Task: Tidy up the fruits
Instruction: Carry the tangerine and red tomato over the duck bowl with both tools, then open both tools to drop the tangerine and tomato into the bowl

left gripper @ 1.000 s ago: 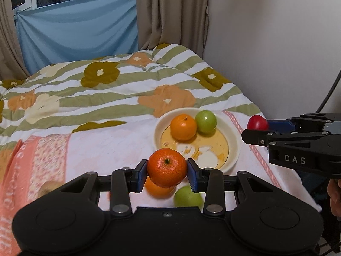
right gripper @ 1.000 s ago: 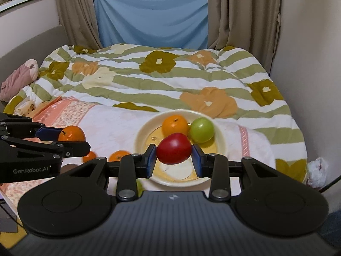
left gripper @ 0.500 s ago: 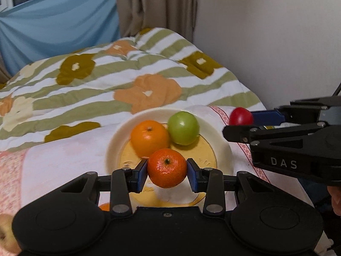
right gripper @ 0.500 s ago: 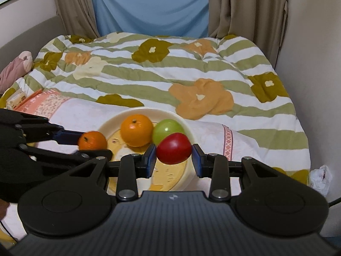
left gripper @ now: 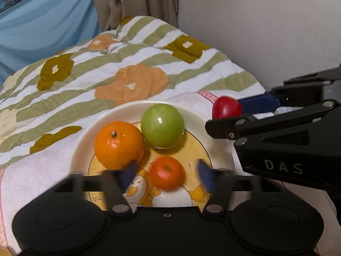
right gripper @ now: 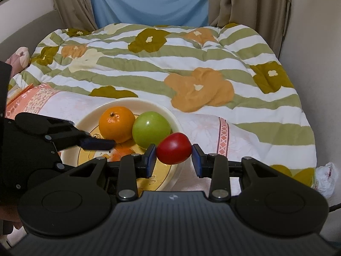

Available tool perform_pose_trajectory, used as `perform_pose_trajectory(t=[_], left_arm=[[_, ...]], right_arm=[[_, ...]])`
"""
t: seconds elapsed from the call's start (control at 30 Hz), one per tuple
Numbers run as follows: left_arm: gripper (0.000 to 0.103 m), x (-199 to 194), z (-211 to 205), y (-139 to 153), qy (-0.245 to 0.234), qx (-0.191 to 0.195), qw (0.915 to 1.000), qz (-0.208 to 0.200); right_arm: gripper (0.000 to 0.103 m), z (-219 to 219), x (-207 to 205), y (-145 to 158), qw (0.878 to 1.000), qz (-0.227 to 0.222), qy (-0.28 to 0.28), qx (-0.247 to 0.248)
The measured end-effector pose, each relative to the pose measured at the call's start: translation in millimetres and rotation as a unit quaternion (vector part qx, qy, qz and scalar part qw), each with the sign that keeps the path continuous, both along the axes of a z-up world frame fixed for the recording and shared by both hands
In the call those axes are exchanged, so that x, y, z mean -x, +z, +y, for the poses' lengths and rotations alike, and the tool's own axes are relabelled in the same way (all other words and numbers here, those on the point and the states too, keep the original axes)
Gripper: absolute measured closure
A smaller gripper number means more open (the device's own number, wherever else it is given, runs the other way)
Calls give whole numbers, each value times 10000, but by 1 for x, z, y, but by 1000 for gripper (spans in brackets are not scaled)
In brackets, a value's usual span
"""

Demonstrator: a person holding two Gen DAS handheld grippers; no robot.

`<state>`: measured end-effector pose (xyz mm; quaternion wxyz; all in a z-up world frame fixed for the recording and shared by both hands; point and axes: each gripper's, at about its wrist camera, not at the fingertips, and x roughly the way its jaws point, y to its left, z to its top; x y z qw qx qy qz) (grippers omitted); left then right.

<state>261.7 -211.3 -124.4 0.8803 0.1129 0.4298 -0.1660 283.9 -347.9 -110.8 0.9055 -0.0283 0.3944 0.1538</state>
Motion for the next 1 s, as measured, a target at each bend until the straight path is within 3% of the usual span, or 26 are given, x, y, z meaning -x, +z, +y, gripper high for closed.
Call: perform_pose_trajectory(t=[0.53,0.9,0.97,1.0], left_arm=[[20,33,44,18,826,240,9960,245],[20,36,52,18,1049,279,9938,247],[20,36,53,17,1070,287,9935,244],[20,36,53,17,1079,291,9935,239]], right_arm=[[53,14,-9,-10,9991,103,399,-90],[52,23,-18,-31,9980,344,537,-48],[51,26,-19,-33,9977,338,588,6],[46,28,-18,-33,9976,325,613,41]])
